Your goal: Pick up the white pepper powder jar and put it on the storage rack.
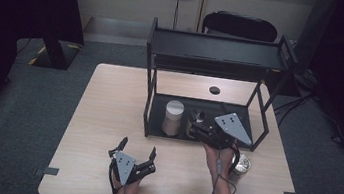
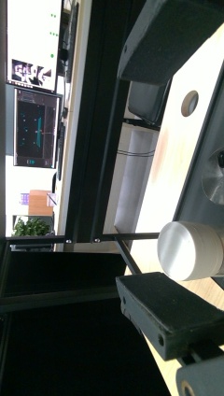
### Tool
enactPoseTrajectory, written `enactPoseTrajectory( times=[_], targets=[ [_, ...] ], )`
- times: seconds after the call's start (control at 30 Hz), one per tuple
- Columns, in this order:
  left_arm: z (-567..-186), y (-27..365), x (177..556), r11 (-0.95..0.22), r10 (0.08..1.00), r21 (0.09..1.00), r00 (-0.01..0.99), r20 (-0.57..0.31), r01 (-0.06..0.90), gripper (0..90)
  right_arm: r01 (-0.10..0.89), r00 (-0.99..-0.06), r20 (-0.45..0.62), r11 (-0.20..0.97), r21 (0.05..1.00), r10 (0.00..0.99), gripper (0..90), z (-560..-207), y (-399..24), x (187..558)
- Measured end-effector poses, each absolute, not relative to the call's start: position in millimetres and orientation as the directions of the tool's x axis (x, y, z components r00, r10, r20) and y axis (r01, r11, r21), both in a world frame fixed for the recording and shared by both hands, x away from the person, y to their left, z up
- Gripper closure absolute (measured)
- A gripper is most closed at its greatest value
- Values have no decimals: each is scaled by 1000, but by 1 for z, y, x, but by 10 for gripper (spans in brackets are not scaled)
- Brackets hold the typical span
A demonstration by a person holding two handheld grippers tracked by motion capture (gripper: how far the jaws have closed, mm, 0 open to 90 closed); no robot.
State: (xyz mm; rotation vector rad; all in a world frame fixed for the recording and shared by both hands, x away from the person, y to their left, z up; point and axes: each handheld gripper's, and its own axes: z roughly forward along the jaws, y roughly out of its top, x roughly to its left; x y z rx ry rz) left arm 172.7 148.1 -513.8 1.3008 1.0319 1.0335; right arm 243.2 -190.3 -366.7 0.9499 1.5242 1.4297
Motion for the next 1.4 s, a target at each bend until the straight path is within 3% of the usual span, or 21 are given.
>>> enactPoseTrajectory(
  times=[0.6, 0.97, 1.4],
  targets=[
    [-514, 148, 173, 7, 972, 1000, 234, -5, -7, 22, -55, -353, -75, 59, 997, 933, 18, -363, -204, 219],
    [-514, 149, 173, 8, 971, 1000, 238, -6, -6, 22, -18, -371, 6, -14, 1000, 929, 17, -361, -227, 213],
    [-514, 149, 173, 8, 972, 1000, 237, -6, -7, 22, -34, -312, 18, -30, 999, 950, 7, -364, -242, 196]
  ],
)
